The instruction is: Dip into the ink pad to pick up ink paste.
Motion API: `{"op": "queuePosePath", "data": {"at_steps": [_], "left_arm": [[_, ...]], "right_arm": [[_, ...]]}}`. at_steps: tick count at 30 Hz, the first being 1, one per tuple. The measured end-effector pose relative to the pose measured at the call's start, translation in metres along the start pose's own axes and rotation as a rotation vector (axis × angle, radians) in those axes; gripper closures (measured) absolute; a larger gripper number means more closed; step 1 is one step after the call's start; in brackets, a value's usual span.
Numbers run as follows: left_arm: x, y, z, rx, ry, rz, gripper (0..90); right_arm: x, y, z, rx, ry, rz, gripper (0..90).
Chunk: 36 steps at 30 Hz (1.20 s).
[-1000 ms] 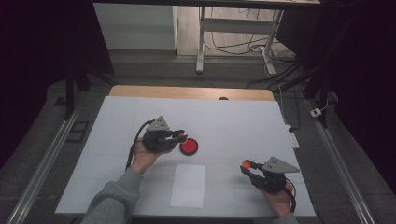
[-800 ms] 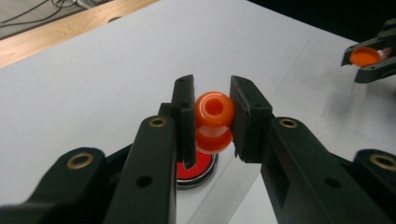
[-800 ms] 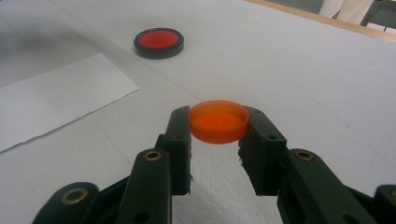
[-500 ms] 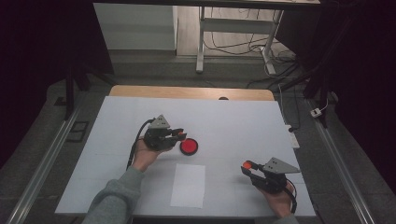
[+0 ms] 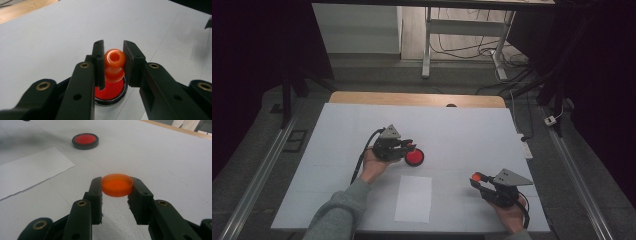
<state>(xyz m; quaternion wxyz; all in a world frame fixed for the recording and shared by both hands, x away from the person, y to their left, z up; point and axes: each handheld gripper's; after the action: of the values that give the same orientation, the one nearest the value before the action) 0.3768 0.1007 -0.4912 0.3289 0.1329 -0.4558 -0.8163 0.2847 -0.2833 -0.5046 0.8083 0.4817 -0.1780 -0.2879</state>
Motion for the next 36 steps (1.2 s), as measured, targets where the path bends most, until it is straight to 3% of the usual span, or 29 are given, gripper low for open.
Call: {"op": "queuePosePath", "data": {"at_steps": [19,36], "left_arm": [[0.0,-0.008,-0.023,-0.056,-0.004,-0.008,72.4],[0.001,-0.013,-0.03,-0.048,0.013,-0.026,72.4]], "right_arm": [[-0.003,0.001,0.0,0.007,0.019,-0.001,64.7],[-0.003,0.0,0.001,0.004,0.022,0.004,64.7]]}}
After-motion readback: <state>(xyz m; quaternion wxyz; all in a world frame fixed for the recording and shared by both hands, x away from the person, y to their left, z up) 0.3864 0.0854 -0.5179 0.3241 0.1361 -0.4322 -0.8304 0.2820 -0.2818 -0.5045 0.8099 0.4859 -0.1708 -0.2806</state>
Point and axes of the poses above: each handheld gripper's, and its own axes: z roughly backward along the jaws, y roughly out of its top, x roughly to its right, and after that the axes turned 3 degrees about y, right-handed
